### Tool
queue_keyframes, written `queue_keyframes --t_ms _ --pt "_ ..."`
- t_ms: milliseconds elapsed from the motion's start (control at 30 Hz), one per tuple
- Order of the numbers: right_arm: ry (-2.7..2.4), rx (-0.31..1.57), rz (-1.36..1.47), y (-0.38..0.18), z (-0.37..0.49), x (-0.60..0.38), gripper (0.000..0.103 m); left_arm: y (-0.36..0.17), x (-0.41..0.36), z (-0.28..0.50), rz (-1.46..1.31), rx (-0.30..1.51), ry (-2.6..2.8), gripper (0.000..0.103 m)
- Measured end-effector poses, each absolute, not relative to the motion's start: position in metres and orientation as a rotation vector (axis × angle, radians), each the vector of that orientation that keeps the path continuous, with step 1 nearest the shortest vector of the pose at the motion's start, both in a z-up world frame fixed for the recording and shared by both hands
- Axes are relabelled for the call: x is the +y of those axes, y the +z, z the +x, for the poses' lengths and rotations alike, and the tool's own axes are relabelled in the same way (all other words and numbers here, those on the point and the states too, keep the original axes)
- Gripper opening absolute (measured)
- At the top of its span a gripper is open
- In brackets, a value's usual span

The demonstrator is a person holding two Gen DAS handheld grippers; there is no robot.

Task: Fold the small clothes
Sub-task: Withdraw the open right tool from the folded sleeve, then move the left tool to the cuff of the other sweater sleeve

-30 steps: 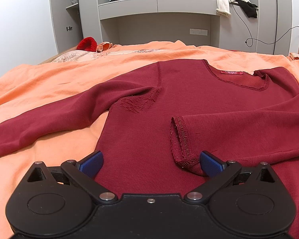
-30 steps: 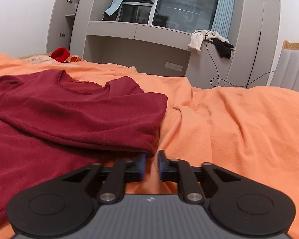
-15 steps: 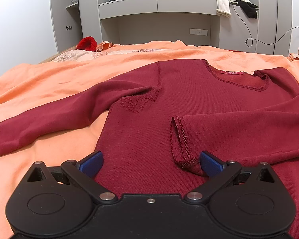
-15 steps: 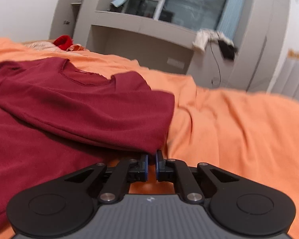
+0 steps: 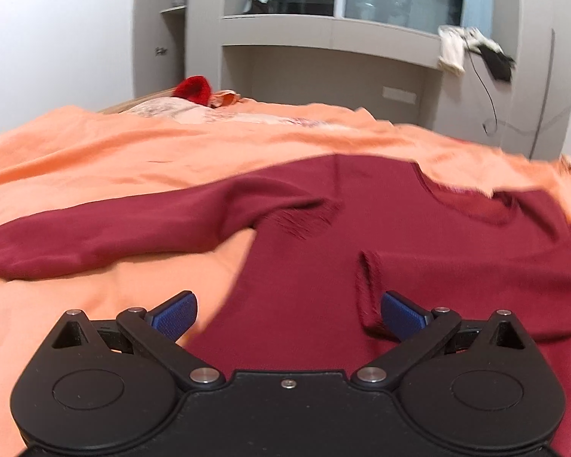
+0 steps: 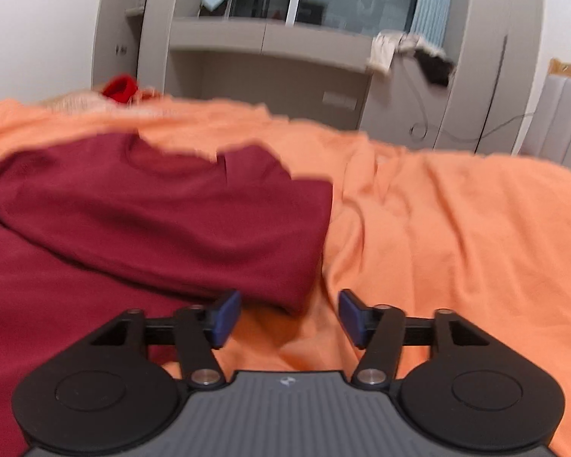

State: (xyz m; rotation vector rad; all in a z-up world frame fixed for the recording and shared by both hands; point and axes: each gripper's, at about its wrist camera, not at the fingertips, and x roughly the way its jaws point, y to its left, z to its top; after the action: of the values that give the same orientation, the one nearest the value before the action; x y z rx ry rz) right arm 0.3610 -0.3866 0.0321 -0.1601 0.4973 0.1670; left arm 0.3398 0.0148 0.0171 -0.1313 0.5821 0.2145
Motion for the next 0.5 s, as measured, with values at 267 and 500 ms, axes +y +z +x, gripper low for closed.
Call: queue_keyframes --t_ms 267,500 --pt "0.365 0.3 0.062 0.061 0.3 -0.347 0.103 0.039 0.09 0.295 -0.181 0.447 0.444 0.103" --pt "0.537 0.288 0.167 0.055 0.277 -0.29 0.103 0.049 0.169 0.263 -0.336 0.41 0.563 0.103"
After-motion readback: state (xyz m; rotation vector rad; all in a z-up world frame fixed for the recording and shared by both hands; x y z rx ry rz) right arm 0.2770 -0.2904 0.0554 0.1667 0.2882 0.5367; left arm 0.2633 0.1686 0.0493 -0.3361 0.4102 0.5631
